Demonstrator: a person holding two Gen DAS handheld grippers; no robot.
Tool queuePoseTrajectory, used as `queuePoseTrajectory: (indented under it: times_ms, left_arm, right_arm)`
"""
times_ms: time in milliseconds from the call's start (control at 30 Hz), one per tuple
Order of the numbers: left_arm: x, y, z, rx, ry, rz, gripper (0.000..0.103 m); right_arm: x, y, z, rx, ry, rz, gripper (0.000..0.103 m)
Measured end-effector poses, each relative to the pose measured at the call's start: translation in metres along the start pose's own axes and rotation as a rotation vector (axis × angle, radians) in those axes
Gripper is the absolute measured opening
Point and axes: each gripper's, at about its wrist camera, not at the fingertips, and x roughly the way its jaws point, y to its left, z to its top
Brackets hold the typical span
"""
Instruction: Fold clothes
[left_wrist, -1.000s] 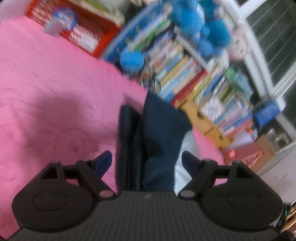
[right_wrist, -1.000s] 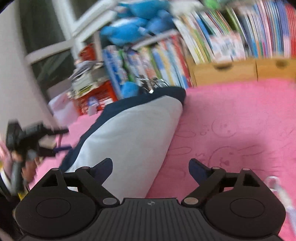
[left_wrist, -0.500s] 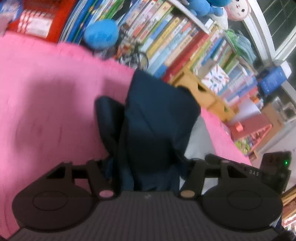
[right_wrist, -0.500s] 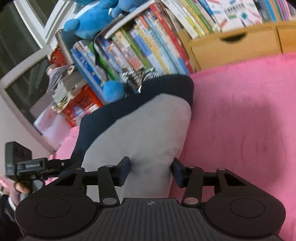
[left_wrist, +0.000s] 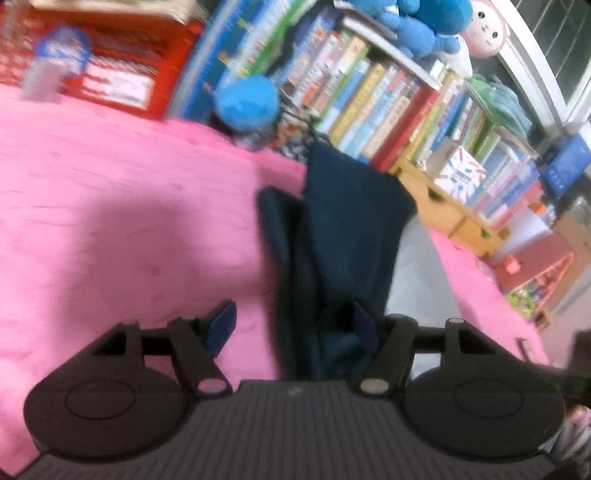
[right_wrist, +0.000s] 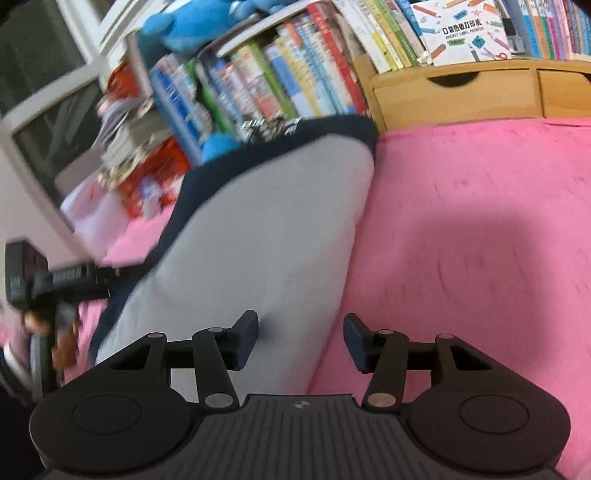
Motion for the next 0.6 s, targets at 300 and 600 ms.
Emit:
queuePoseTrajectory:
  times_ms: [300, 600]
  left_arm:
    - [-0.069, -0.038, -0.068, 0.112, -0.148, 0.146, 0.070]
    - [-0.078, -0.091, -0.119, 0.376, -0.160, 0.185, 0.082]
  right_arm:
    - [-0.060, 0.055, -0.082, -0.323, -0.002, -0.195, 0.068]
    - [-0.065, 0.094, -0.107, -0.403, -0.126, -0.238, 0.076]
